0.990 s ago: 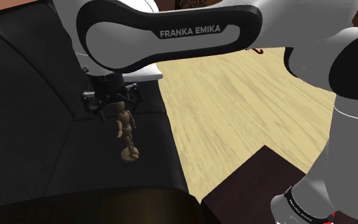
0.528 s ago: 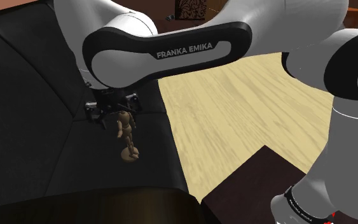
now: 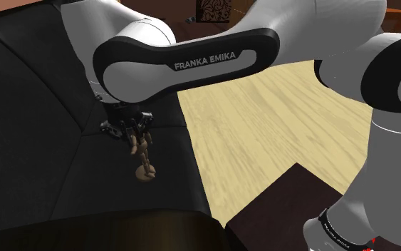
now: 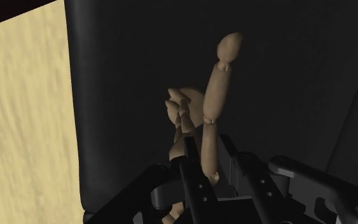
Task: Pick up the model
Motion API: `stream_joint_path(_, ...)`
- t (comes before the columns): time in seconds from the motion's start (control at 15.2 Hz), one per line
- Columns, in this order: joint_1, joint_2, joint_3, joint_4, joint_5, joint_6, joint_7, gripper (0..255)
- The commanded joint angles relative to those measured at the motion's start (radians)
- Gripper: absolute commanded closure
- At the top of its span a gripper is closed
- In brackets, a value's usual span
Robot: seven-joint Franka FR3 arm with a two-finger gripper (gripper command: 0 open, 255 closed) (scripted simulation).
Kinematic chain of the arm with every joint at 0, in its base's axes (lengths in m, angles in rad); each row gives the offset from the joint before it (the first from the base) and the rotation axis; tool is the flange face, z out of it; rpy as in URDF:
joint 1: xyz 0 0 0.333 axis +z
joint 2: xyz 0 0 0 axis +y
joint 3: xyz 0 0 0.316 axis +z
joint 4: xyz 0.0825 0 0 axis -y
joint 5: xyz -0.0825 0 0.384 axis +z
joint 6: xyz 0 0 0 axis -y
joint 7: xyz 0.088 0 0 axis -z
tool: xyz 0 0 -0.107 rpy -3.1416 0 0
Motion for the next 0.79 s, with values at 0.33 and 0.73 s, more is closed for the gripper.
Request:
stream_joint_path(0.33, 0.002, -0.003, 0.001, 0.023, 0.002, -0.025, -0.004, 255)
stream_joint_path(0.73, 0.018, 0.004, 0.003, 0.114, 0.002, -0.108, -0.014, 255)
